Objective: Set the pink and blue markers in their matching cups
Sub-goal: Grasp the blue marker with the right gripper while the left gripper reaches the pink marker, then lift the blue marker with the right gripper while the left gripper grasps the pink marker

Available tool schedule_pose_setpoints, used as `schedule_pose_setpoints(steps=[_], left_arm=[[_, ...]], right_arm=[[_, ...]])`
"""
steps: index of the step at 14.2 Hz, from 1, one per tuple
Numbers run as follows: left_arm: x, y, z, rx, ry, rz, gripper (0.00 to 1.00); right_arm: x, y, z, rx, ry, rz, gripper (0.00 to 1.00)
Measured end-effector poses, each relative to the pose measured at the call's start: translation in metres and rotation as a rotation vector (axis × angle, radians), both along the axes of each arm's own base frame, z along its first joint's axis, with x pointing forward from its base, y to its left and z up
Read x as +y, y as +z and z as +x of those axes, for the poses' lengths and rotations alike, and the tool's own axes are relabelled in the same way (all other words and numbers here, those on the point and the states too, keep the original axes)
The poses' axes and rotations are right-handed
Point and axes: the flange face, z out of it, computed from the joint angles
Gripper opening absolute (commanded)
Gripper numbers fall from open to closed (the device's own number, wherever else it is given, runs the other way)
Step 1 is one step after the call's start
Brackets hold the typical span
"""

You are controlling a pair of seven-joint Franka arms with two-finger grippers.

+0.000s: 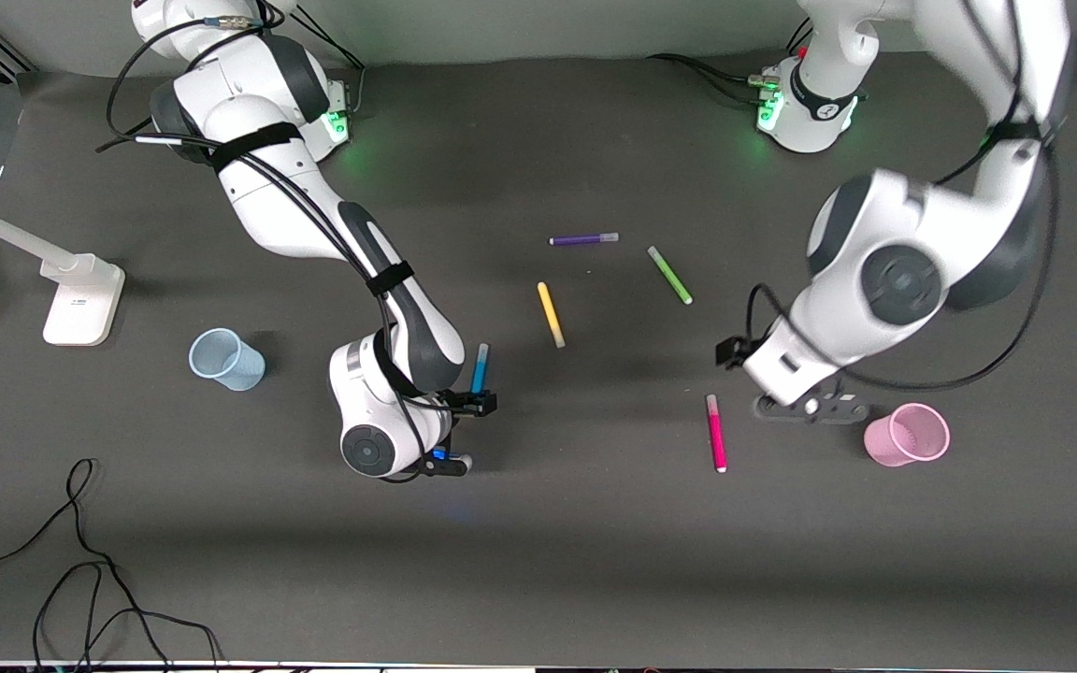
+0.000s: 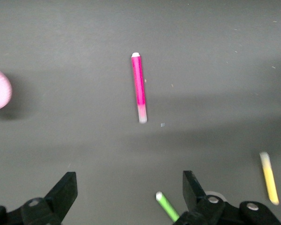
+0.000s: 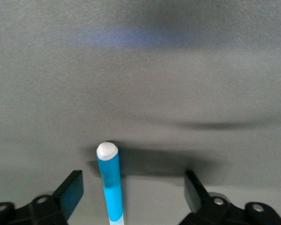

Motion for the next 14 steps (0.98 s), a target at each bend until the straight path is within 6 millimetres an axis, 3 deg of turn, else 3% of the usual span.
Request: schedule_pose_setpoints(steps=[1, 2, 3, 4, 9, 12, 14], left_arm=[[-0.002, -0.025, 0.005, 0.003, 0.001, -0.005, 1.00], [-0.003, -0.047, 0.008, 0.007, 0.004, -0.011, 1.00], [-0.004, -0.066, 0.012, 0.007, 0.006, -0.015, 1.00], [-0.004, -0.083, 0.014, 0.005, 0.006, -0.015, 1.00], [-0.012, -0.167, 0.012, -0.044, 0.055, 0.055, 1.00], [-0.022, -0.193, 0.004, -0.034, 0.061, 0.061, 0.97], [-0.021, -0.195, 0.004, -0.033, 0.062, 0.063, 0.72]], right_arm=[[0.000, -0.002, 0.000, 0.003, -0.013, -0.007, 0.78], [-0.001, -0.003, 0.000, 0.007, -0.024, -0.012, 0.56], [-0.001, -0.004, 0.000, 0.012, -0.037, -0.020, 0.24], [0.000, -0.003, 0.000, 0.015, -0.050, -0.023, 0.00], [0.005, 0.007, 0.002, 0.016, -0.081, -0.030, 0.00], [0.002, 0.014, 0.007, -0.005, -0.089, -0.036, 0.00], [0.001, 0.032, 0.014, -0.044, -0.099, -0.063, 0.00]])
